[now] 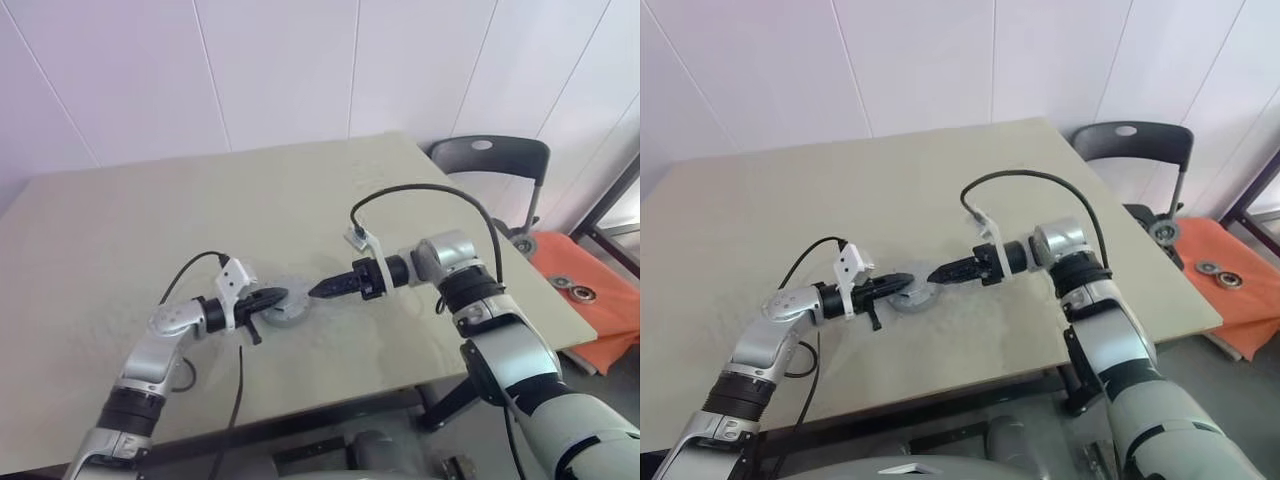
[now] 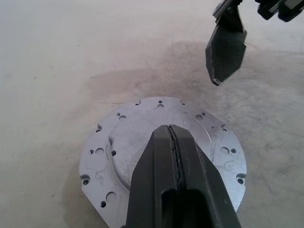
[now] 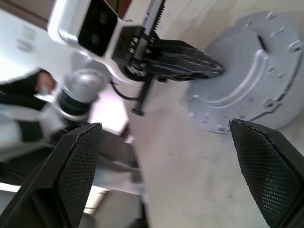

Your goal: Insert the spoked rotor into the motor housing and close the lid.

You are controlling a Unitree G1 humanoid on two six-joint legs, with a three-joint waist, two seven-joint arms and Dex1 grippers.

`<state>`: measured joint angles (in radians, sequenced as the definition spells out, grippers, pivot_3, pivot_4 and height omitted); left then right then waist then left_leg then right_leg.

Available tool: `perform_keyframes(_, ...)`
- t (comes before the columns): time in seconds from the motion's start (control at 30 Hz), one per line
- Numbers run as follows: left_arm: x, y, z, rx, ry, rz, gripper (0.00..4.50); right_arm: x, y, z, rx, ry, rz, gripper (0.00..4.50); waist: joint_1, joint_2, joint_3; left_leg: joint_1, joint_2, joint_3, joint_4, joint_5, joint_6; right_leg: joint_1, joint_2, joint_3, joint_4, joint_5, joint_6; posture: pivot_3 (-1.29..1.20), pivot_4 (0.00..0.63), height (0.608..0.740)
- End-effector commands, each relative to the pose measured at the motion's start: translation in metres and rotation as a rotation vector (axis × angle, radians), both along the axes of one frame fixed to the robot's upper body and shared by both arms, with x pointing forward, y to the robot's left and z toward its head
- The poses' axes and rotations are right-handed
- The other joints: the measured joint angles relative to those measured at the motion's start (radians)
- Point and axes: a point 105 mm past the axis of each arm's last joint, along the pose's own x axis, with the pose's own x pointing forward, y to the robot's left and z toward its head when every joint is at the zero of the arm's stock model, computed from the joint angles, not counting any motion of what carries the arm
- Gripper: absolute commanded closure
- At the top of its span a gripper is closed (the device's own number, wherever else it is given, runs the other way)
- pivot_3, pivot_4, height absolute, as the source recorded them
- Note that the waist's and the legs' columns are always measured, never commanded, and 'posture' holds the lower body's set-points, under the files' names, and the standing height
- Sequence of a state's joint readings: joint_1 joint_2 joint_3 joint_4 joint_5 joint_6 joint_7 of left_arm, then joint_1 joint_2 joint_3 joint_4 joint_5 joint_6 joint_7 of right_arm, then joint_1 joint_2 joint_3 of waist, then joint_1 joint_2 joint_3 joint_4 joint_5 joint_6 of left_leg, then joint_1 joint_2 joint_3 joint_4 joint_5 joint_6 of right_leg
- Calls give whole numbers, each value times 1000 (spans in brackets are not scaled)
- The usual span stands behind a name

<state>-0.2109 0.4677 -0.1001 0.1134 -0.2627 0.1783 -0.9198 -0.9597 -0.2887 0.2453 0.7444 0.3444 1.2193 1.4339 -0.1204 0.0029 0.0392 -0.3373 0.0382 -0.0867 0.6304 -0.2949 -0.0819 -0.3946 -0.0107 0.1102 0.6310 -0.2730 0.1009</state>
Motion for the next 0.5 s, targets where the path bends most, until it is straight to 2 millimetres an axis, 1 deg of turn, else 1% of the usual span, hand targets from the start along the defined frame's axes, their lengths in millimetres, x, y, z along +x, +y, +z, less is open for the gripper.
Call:
perform_keyframes(0.03, -9, 5, -27, 47, 103, 20, 4500, 0, 6, 6, 5, 27, 3, 17, 1, 0, 0, 0, 0, 0, 0, 0, 0, 0, 0, 0, 0, 0, 0, 0, 0, 740)
perform_keyframes(0.3, -12, 7, -27, 45, 105, 33, 4500, 4, 0, -30, -186, 43, -67, 17, -1, 0, 0, -1, 0, 0, 0, 0, 0, -1, 0, 0, 0, 0, 1, 0, 0, 740)
perform_keyframes(0.37, -12, 7, -28, 43, 105, 37, 4500, 5, -2, -35, -219, 36, -73, 17, -1, 0, 0, -1, 0, 0, 0, 0, 0, -1, 0, 0, 0, 0, 1, 0, 0, 740)
perform_keyframes(0.5, -13, 5, -29, 37, 104, 46, 4500, 8, -3, -38, -259, 12, -84, 17, -2, 0, 0, -1, 0, 0, -1, 0, 0, -1, 0, 0, 0, 1, 2, 0, 0, 740)
